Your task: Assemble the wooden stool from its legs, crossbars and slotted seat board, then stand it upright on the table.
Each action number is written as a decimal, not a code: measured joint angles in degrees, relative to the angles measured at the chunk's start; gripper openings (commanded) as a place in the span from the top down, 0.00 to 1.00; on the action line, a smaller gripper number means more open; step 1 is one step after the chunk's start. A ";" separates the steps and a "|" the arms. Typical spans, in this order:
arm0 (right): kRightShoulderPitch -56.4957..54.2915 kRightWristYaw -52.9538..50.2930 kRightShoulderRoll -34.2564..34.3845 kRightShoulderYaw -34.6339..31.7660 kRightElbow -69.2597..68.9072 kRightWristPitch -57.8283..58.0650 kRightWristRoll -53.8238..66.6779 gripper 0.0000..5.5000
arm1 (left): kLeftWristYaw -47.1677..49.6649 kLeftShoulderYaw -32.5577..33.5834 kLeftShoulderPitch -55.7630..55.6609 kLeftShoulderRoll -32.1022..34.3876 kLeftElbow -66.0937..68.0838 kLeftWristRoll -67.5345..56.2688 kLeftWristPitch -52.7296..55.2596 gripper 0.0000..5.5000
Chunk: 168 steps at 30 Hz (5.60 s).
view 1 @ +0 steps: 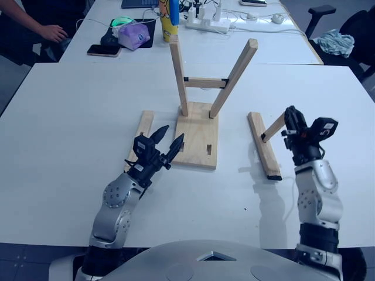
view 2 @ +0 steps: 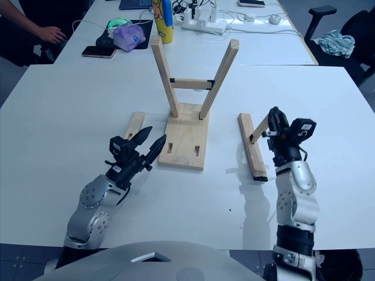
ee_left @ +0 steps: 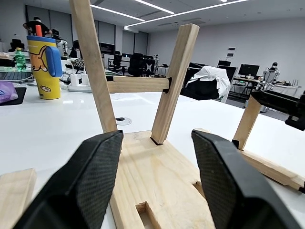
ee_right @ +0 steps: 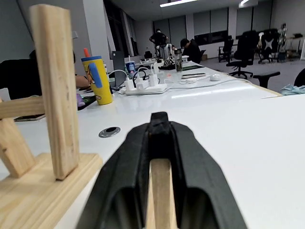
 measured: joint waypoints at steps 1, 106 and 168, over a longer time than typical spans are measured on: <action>0.92 0.27 0.48 0.48 0.75 -2.95 -0.88 0.92 | -0.23 0.13 -0.13 0.23 -0.07 -0.03 0.12 0.51; -23.12 -8.78 -7.27 2.36 -4.11 32.00 -4.24 1.00 | 3.91 -2.78 -0.23 -4.42 3.35 5.01 -4.47 0.51; -2.45 -1.12 -14.01 6.93 -12.67 55.13 -5.52 0.62 | 6.45 -4.70 3.75 -4.23 -0.13 6.72 -3.07 0.51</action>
